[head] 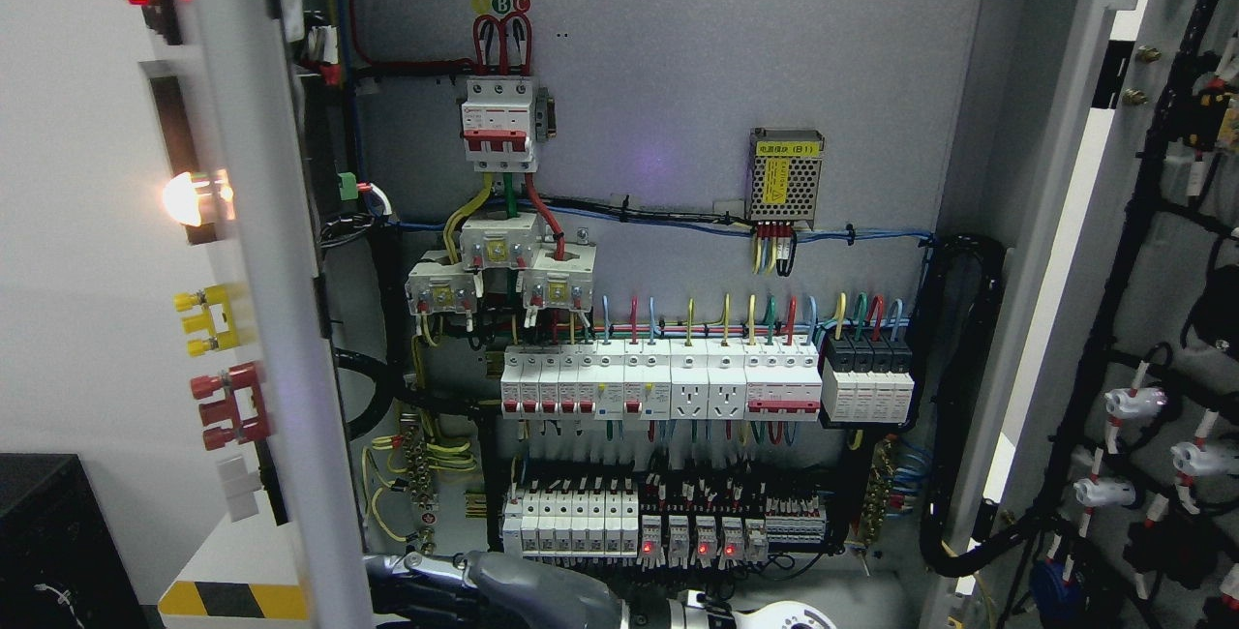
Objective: Open door with both hands
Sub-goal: 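Sweep the right hand outward, swinging the door fully open, then withdraw the right hand down and out of the cabinet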
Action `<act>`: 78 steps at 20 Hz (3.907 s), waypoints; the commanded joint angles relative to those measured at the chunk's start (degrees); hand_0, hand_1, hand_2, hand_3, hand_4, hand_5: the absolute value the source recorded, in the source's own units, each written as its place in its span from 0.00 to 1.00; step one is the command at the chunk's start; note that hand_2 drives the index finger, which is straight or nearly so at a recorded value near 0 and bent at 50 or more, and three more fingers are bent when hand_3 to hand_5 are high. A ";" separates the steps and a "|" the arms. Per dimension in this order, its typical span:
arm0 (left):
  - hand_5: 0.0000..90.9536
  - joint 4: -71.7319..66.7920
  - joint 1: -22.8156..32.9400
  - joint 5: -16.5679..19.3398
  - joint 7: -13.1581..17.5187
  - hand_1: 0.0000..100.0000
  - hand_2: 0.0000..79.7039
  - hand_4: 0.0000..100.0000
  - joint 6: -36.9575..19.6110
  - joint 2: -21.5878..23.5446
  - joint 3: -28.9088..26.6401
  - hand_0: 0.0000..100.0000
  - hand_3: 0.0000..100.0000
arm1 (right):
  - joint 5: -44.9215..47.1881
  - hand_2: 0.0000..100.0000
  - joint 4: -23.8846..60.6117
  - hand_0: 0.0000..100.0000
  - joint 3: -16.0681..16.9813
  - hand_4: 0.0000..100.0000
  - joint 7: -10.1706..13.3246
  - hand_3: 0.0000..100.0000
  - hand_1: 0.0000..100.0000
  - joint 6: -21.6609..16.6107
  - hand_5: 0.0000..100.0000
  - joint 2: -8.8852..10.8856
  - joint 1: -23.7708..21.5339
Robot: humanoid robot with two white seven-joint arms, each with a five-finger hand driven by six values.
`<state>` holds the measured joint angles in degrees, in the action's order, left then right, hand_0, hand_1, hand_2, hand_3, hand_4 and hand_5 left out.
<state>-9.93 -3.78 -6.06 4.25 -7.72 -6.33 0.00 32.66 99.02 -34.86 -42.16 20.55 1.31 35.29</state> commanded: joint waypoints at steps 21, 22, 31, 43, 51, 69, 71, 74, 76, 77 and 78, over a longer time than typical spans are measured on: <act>0.00 0.00 0.00 0.00 -0.12 0.00 0.00 0.00 -0.01 0.00 -0.70 0.00 0.00 | -0.67 0.00 -3.92 0.00 -8.91 0.00 0.50 0.00 0.00 2.91 0.00 -7.72 6.11; 0.00 0.00 0.00 0.00 -0.12 0.00 0.00 0.00 -0.01 0.00 -0.70 0.00 0.00 | -0.58 0.00 -3.92 0.00 -8.83 0.00 0.50 0.00 0.00 2.91 0.00 -7.72 6.19; 0.00 0.00 0.00 0.00 -0.04 0.00 0.00 0.00 -0.01 0.00 -0.70 0.00 0.00 | -0.49 0.00 -5.41 0.00 -5.23 0.00 0.50 0.00 0.00 2.56 0.00 -6.67 5.32; 0.00 0.00 0.00 0.17 0.32 0.00 0.00 0.00 -0.01 -0.09 -0.53 0.00 0.00 | -0.14 0.00 -2.79 0.00 11.73 0.00 0.50 0.00 0.00 -15.07 0.00 9.49 -6.79; 0.00 0.87 -0.09 0.53 0.32 0.00 0.00 0.00 -0.45 0.00 1.05 0.00 0.00 | -0.14 0.00 8.72 0.00 23.59 0.00 8.92 0.00 0.00 -29.57 0.00 20.75 -27.88; 0.00 113.64 26.64 0.44 3.92 0.00 0.00 0.00 -26.23 26.18 26.28 0.00 0.00 | 4.06 0.00 20.86 0.00 37.57 0.00 12.98 0.00 0.00 -57.55 0.00 21.37 -49.16; 0.00 113.73 25.14 0.44 3.92 0.00 0.00 0.00 -35.48 29.52 26.37 0.00 0.00 | 9.06 0.00 20.77 0.00 38.89 0.00 12.98 0.00 0.00 -58.08 0.00 21.37 -50.58; 0.00 113.82 24.00 0.44 3.92 0.00 0.00 0.00 -49.88 31.81 26.37 0.00 0.00 | 12.42 0.00 20.69 0.00 42.58 0.00 12.98 0.00 0.00 -58.08 0.00 22.07 -51.11; 0.00 113.99 23.12 0.44 3.83 0.00 0.00 0.00 -60.43 31.91 26.37 0.00 0.00 | 14.44 0.00 20.42 0.00 43.56 0.00 12.98 0.00 0.00 -57.91 0.00 22.25 -51.11; 0.00 114.43 22.59 0.53 3.66 0.00 0.00 0.00 -65.61 31.64 26.28 0.00 0.00 | 15.58 0.00 20.07 0.00 43.56 0.00 12.98 0.00 0.00 -57.73 0.00 22.25 -51.11; 0.00 114.95 21.89 0.53 3.48 0.00 0.00 0.00 -70.10 31.29 25.85 0.00 0.00 | 16.55 0.00 19.37 0.00 43.65 0.00 13.07 0.00 0.00 -57.64 0.00 22.42 -51.02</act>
<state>83.35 19.88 -5.60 8.42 -43.65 16.51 22.40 43.42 117.06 1.04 -29.18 -37.27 21.97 -14.14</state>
